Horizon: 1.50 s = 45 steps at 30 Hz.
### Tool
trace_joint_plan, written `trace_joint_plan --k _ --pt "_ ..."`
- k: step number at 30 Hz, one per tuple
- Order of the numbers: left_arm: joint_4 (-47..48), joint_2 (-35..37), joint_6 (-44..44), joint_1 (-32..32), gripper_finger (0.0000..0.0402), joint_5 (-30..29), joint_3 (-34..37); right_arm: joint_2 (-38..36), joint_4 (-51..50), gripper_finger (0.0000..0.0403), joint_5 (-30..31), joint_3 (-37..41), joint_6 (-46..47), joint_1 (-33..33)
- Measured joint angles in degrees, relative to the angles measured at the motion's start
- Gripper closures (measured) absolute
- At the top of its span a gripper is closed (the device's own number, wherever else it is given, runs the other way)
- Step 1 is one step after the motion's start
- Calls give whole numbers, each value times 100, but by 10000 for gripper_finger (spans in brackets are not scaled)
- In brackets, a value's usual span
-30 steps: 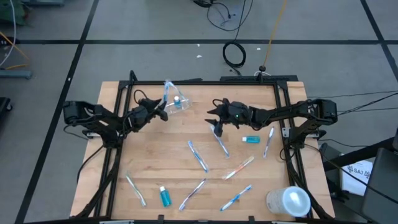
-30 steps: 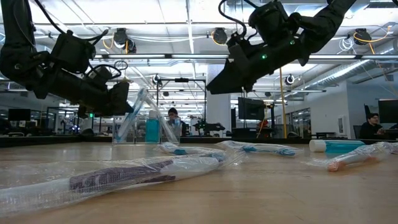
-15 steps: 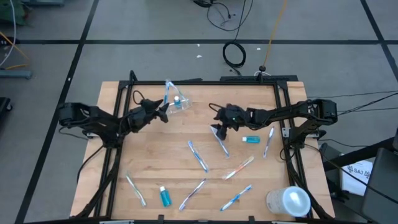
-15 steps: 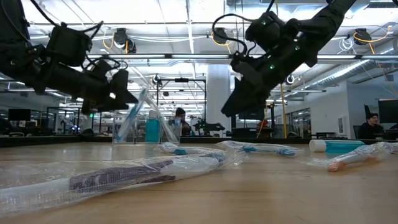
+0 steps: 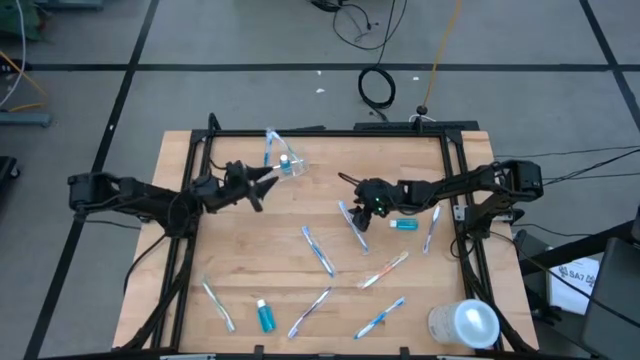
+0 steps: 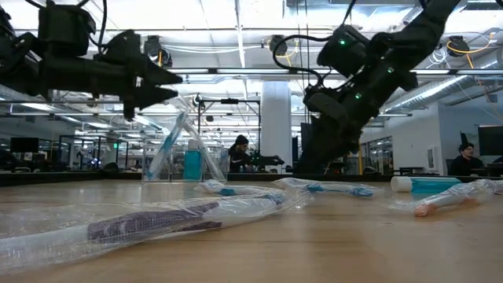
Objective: Pick & Place toothbrushing station
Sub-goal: Put the blue toothbrush into the transparent organizer
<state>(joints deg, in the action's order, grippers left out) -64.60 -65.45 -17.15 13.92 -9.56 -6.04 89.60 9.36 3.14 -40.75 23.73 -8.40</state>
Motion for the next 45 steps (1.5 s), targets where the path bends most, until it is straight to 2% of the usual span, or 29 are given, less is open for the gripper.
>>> trace_joint_plan --k 3,7,12,21,25,30,34,40,45 --pt "1 55 0 -35 183 396 0 0 434 216 0 257 18 82" --pt "18 53 -157 -58 183 277 0 36 1284 216 58 605 410 152" --pt "66 53 -459 -58 183 201 0 542 1973 216 584 800 557 368" --pt "327 51 -1129 -58 183 -229 -2 1488 3399 219 136 759 514 224" --pt "494 48 -1179 -56 183 -121 -4 1506 3367 254 -206 754 538 60" --pt "888 48 -1140 -57 183 108 -4 1513 3319 333 -285 754 415 38" --pt "723 48 -1123 -56 183 180 -4 1519 3335 390 -356 756 327 53" --pt "695 51 -522 -13 183 533 -353 1539 3973 392 -385 776 -56 101" --pt "1450 51 1 133 183 1274 -1024 1535 5009 401 -390 774 -431 184"
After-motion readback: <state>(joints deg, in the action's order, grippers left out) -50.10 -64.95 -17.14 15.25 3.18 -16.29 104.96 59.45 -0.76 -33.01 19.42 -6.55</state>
